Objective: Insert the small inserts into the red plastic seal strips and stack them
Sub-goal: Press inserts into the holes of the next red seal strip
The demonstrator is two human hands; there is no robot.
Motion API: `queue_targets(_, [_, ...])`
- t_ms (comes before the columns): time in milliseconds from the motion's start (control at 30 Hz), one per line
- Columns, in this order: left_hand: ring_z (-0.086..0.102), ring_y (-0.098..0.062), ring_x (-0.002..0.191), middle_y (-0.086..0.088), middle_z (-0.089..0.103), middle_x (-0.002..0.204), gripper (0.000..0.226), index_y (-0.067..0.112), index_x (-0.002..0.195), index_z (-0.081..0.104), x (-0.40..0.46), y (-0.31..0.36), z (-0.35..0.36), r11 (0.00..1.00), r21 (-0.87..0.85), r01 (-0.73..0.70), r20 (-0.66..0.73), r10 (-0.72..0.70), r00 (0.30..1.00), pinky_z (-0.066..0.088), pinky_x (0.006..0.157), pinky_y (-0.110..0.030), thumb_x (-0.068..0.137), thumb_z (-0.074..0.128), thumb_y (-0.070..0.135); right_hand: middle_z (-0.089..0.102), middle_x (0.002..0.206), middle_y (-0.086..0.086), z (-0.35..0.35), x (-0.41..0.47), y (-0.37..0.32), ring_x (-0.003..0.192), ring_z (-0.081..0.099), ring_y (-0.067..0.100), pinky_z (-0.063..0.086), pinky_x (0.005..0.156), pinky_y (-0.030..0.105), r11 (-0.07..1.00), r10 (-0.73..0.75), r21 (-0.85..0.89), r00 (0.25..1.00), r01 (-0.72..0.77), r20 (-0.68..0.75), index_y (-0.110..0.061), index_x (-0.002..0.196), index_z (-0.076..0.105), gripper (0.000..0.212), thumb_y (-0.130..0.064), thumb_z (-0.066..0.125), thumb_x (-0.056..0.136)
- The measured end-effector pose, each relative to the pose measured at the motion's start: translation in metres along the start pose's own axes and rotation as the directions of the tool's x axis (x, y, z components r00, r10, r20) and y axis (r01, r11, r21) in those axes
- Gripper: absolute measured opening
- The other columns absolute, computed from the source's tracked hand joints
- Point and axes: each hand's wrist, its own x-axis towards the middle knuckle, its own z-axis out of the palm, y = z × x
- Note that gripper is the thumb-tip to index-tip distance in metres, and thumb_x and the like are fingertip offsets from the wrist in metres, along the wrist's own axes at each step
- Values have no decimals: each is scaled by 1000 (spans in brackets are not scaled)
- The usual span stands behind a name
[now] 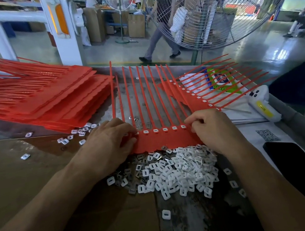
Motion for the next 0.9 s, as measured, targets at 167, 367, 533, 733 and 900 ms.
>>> queue_targets(167, [50,-11,120,13,55,127,37,35,130,63,0,1,-1,1000,3,-1,-1,1,1000,44,106,-41,97,51,46,75,114,-10,-3,0,0,106,66,8,53,91,29,999,-39,-3,999,39,33,-29,108,80,31,-15,55,98])
queue_targets(367, [52,-13,118,11,57,125,35,33,128,65,0,2,-1,1000,2,-7,-20,7,1000,45,105,-42,97,54,43,73,121,-4,-4,-1,-9,111,65,18,54,96,39,971,-107,-204,991,122,84,-28,112,80,34,-14,52,98])
queue_targets(533, [51,-12,119,12,57,126,35,34,129,64,-1,2,-1,1000,6,-8,-22,8,1000,44,106,-42,97,54,44,70,88,-1,4,-2,-19,88,66,25,48,68,32,883,-122,-441,986,160,112,-22,88,77,28,-17,51,94])
queue_targets(733, [51,-11,119,13,57,126,36,34,129,64,-1,1,-1,1000,-7,-8,-27,7,1000,43,107,-42,96,53,45,75,108,-16,-10,1,1,90,66,-1,50,82,25,998,-64,29,992,61,109,-31,111,77,24,-18,62,99])
queue_targets(900, [51,-11,119,13,57,126,37,34,129,64,0,0,-1,1000,-14,-11,-16,11,1000,45,107,-43,95,52,46,74,91,-24,-22,3,12,83,67,-6,50,76,25,982,-168,133,952,138,254,-35,94,80,8,-27,78,91])
